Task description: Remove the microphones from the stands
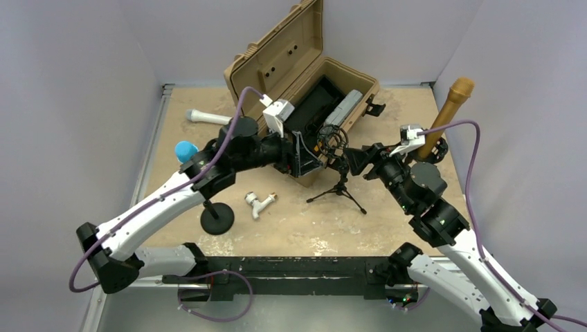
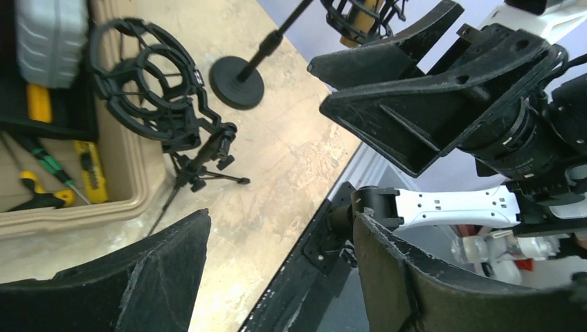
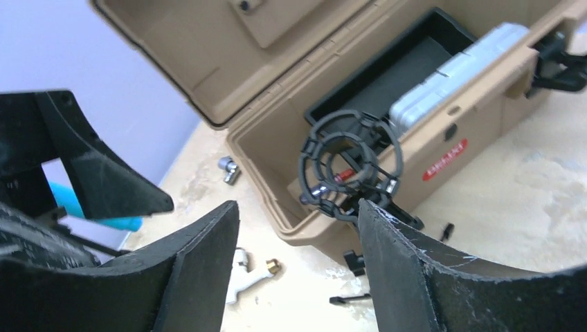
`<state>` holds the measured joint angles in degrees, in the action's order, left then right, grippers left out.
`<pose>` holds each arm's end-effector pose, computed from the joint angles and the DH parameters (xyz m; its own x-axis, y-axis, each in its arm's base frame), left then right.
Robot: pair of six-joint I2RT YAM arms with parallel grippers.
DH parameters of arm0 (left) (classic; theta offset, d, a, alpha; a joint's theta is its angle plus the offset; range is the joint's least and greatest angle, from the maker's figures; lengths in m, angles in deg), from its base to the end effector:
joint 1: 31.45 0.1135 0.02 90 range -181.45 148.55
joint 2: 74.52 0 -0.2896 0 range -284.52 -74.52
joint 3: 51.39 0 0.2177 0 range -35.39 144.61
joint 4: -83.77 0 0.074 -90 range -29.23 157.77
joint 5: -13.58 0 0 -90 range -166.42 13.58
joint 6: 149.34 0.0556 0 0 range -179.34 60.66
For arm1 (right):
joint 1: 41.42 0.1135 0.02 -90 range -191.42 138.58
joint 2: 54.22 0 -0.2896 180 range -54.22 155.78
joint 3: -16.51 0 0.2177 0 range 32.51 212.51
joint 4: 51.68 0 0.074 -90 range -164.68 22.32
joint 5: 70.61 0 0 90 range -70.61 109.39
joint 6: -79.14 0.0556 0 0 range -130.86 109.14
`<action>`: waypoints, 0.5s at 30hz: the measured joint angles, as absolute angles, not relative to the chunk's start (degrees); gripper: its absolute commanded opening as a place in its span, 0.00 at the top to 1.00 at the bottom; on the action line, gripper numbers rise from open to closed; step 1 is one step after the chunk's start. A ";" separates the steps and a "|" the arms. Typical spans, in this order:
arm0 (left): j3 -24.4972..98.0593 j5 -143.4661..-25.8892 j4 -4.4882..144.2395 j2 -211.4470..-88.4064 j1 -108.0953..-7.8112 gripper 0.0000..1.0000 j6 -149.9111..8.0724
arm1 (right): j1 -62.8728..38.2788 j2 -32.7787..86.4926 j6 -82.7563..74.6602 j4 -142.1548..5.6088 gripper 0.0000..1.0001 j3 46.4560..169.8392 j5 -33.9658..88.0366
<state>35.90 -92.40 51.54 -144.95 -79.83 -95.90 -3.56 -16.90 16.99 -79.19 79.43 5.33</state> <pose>0.1574 -0.2002 0.4157 -0.6745 -0.1030 -0.7310 0.6140 0.4715 -0.6330 0.0982 0.0592 0.3789 -0.2118 0.4093 -0.8875 -0.3446 0.8185 0.4597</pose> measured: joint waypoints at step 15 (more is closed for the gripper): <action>47.59 -75.62 30.04 -128.89 -79.13 0.24 -79.28 | -2.40 -6.52 7.36 -57.28 0.30 78.80 30.66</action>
